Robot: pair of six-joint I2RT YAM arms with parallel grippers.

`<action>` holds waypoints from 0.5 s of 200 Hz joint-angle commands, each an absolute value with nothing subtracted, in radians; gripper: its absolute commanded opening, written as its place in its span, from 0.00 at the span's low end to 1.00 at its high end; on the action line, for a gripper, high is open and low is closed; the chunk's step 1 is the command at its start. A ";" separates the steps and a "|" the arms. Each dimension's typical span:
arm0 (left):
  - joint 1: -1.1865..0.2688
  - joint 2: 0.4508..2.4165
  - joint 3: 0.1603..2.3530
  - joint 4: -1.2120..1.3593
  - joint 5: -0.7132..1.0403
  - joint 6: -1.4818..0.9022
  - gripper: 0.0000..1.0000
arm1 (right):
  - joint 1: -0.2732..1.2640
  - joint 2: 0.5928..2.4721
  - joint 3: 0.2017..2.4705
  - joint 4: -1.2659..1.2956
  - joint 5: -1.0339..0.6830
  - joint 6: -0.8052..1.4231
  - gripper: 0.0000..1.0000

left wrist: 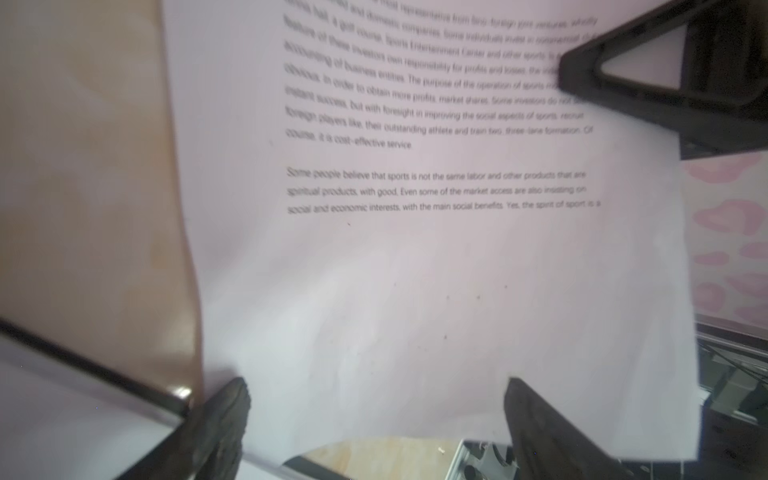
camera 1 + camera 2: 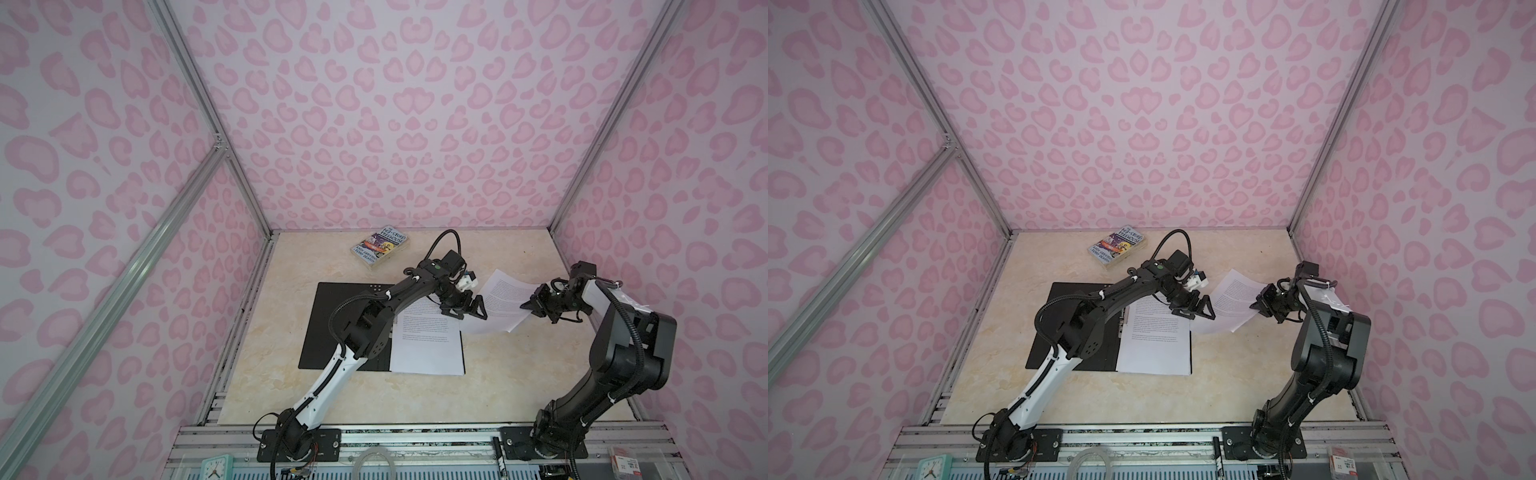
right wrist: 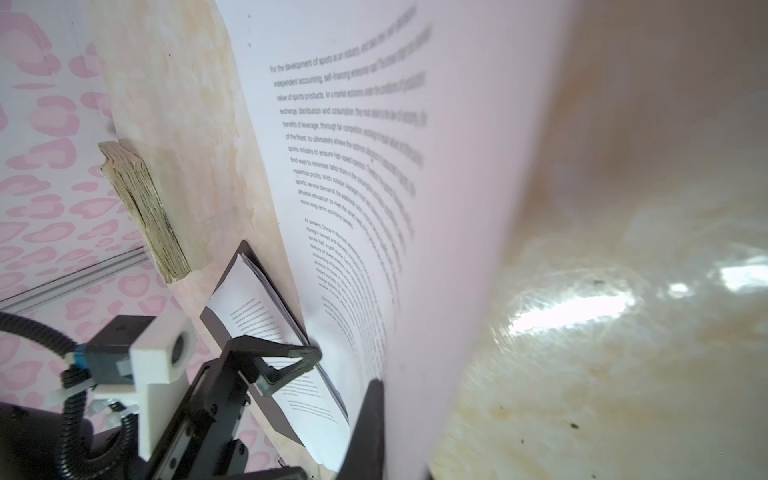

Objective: Put the files into the folder
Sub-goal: 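Lift the loose sheet with the right gripper while left lowers the stack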

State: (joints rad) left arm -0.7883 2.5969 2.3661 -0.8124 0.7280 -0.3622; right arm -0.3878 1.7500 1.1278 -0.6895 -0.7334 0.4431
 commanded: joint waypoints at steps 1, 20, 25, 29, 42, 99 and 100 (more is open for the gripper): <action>-0.786 2.506 2.426 -0.778 0.697 -0.323 0.97 | -0.389 1.746 1.118 -0.694 -0.724 0.455 0.00; -0.782 2.423 2.408 -0.656 0.710 -0.323 0.97 | -0.393 1.735 1.114 -0.695 -0.719 0.459 0.00; -0.781 2.402 2.408 -0.622 0.711 -0.321 0.97 | -0.394 1.732 1.114 -0.697 -0.719 0.458 0.00; -0.781 2.385 2.407 -0.595 0.712 -0.320 0.97 | -0.395 1.731 1.115 -0.699 -0.719 0.458 0.00; -0.782 2.323 2.387 -0.502 0.712 -0.310 0.97 | -0.399 1.728 1.122 -0.708 -0.722 0.461 0.00; -0.763 1.831 1.708 0.328 0.573 -0.277 0.97 | -0.381 1.673 1.221 -0.735 -0.705 0.492 0.00; -0.760 1.826 1.701 0.335 0.572 -0.281 0.97 | -0.378 1.671 1.225 -0.737 -0.703 0.491 0.00</action>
